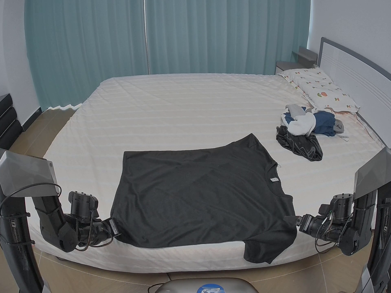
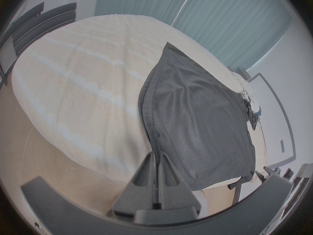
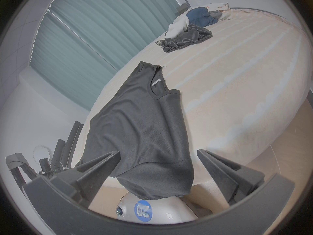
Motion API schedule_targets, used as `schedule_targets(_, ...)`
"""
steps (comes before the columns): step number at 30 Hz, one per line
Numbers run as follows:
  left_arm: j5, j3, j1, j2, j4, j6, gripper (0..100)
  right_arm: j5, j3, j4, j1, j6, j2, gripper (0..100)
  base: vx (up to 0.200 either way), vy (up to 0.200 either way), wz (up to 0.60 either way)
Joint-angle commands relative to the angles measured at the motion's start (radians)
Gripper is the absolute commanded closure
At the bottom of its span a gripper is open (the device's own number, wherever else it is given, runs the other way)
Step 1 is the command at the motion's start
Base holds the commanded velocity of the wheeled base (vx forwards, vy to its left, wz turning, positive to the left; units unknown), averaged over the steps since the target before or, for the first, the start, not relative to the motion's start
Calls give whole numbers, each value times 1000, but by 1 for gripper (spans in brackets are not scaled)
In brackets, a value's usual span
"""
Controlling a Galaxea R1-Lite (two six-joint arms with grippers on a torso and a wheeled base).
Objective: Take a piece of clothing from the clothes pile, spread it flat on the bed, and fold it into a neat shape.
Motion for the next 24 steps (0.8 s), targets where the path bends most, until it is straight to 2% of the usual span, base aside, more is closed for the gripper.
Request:
schedule_targets(1, -1, -2, 2, -16, 0, -11, 100, 0, -13, -9, -3, -6, 32, 0, 0, 0, 0)
schedule_targets(7, -1, 0, 2, -20, 0, -28, 100, -3, -83, -9, 11, -6, 92, 0, 0, 0, 0)
schedule_targets(8, -2, 0, 2, -22, 0, -29, 100, -3, -96, -9, 13, -6, 104, 100, 0, 0, 0)
schedule_targets(18, -2, 0, 8, -22, 0, -39, 100, -6, -233, 7, -6, -7, 107, 100, 0, 0, 0)
schedule_targets(24, -2, -7, 8, -28, 0, -74, 100, -4, -389, 91, -1, -21, 104, 100, 0, 0, 0)
